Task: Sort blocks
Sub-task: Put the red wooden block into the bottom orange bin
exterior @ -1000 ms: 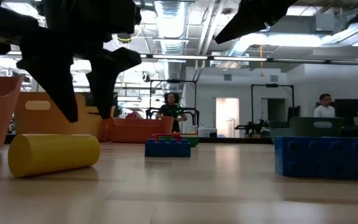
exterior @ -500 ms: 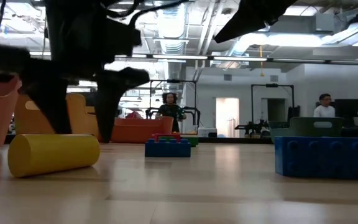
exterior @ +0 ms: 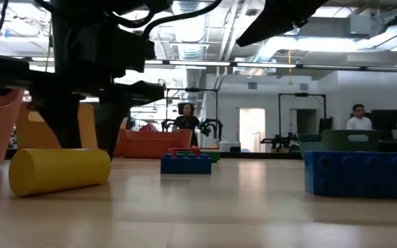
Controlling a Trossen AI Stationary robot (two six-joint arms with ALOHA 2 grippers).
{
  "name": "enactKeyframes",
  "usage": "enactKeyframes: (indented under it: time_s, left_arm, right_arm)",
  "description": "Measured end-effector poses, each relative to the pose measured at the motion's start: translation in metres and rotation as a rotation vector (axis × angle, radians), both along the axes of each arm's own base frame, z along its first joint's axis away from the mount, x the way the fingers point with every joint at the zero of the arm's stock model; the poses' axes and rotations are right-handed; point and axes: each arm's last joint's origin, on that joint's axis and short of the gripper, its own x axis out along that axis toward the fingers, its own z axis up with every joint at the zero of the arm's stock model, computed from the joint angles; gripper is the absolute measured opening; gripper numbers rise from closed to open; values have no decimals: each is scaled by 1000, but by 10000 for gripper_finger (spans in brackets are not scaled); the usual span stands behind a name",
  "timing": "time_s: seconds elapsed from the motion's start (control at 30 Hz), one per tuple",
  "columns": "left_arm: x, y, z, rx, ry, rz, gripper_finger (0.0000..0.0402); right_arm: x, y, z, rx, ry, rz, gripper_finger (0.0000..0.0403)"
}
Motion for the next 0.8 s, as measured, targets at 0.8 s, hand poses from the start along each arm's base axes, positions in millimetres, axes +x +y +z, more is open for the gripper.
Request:
enactKeyframes:
  time_s: [0.8]
  left_arm:
    - [-14,30,29,199,-24,140,32]
  right_arm:
    - [0,-3,-1,15,3,-22,230]
